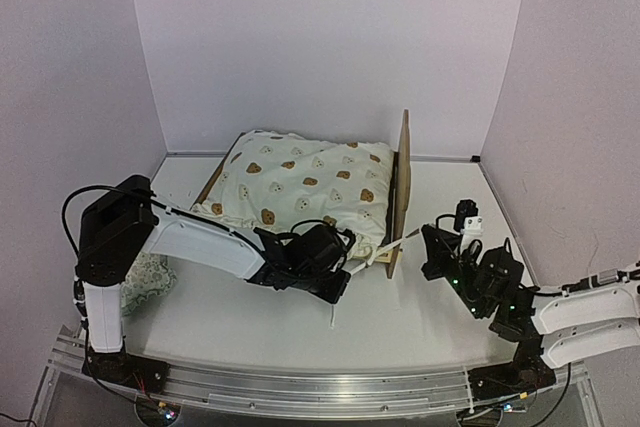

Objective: Set up the pet bed

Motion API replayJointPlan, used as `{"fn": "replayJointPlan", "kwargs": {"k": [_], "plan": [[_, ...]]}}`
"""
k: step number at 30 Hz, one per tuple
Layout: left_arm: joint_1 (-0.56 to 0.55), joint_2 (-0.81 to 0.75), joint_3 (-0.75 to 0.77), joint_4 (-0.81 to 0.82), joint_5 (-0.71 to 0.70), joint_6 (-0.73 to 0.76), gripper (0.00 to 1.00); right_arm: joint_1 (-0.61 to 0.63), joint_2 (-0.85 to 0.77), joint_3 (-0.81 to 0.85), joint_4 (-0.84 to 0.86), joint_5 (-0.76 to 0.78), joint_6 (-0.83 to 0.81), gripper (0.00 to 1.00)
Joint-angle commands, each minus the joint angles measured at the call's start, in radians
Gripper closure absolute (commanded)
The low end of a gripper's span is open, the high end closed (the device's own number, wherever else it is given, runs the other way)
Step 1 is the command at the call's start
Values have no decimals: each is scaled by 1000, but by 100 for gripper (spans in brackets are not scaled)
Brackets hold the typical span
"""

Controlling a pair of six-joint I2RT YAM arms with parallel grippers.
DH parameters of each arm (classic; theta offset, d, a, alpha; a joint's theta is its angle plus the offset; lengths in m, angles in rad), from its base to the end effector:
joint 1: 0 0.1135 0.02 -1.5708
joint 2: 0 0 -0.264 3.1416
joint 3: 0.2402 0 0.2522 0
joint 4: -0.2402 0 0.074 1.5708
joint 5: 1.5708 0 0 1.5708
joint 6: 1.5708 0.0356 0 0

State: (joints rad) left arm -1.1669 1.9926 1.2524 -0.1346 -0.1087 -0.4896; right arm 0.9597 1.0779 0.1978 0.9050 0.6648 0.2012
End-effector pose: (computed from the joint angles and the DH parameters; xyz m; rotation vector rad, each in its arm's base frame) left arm 0.1684 -0.3843 0.1495 0.7942 2.4051 -0.5837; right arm 0.1324 0.1507 0.1980 -0.0612 1.5640 0.4036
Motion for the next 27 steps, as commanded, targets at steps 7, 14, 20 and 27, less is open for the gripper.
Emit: {"fn": "replayJointPlan", "kwargs": {"k": [7, 14, 20, 27], "plan": [[14, -46, -104, -48, -39, -42, 100, 1, -156, 100, -101, 266, -263, 100], [14, -87, -213, -112, -72, -111, 100, -21, -203, 117, -103, 379, -317, 100], [14, -95, -237, -129, -57, -148, 100, -27, -180, 161, -104, 414, -379, 100], [12, -97, -216, -151, -41, -152, 97, -32, -238, 228, -366, 331, -316, 100]]}}
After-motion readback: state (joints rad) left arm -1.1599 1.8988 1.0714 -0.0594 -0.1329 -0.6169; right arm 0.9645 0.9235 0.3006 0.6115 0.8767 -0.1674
